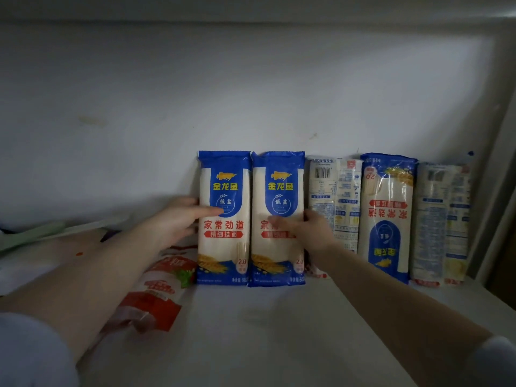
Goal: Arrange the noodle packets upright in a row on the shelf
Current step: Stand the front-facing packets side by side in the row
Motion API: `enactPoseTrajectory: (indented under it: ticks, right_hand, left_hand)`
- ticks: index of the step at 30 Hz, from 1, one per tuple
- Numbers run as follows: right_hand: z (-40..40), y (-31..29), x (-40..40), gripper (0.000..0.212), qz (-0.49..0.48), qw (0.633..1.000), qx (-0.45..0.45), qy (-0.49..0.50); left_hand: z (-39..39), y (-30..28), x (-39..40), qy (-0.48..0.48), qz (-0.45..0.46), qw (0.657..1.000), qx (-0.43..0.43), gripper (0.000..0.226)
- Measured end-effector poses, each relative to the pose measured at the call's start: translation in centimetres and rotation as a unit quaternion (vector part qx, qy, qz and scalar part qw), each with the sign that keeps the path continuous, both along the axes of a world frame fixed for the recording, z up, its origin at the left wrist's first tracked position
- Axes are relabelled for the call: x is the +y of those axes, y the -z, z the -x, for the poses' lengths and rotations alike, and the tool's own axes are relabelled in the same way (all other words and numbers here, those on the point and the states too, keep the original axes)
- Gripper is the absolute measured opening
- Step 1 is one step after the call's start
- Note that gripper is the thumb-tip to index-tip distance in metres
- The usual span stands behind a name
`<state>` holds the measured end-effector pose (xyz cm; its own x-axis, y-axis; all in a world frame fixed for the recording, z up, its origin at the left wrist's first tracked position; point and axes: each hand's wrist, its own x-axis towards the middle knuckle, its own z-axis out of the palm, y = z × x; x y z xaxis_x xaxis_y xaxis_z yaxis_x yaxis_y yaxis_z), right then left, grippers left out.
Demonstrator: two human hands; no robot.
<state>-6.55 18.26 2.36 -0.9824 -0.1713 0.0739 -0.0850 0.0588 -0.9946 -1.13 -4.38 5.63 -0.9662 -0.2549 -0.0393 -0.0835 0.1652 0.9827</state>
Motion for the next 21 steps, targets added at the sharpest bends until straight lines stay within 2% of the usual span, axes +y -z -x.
enactPoseTrajectory:
  ticks: [2, 6, 12, 17, 21]
  right_hand:
    - [0.8, -1.5, 0.1, 0.041, -0.001, 1.000, 0.009, -0.006]
    - [2.3, -3.0, 0.0, 0.059, 0.005, 0.999, -0.023, -0.049]
    - [3.4, -3.0, -0.6, 0.035, 0.072, 0.996, -0.040, -0.038]
    - [3.3, -3.0, -1.1, 0.042, 0.076, 0.997, -0.030, -0.011]
    - [3.3, -2.8, -1.1, 0.045, 0.073, 0.997, -0.023, 0.006]
  left_hand:
    - [0.9, -0.6, -0.1, 0.017, -0.037, 0.999, 0.024, 0.039]
    - [2.2, -1.2, 0.1, 0.031, -0.084, 0.995, 0.038, 0.043]
    - [3.2, -1.0, -0.5, 0.023, -0.092, 0.993, 0.069, 0.028]
    - [3.2, -0.7, -0.5, 0.011, -0.094, 0.992, 0.087, 0.038]
    - [3.4, -0.6, -0.4, 0.011, -0.093, 0.991, 0.099, 0.034]
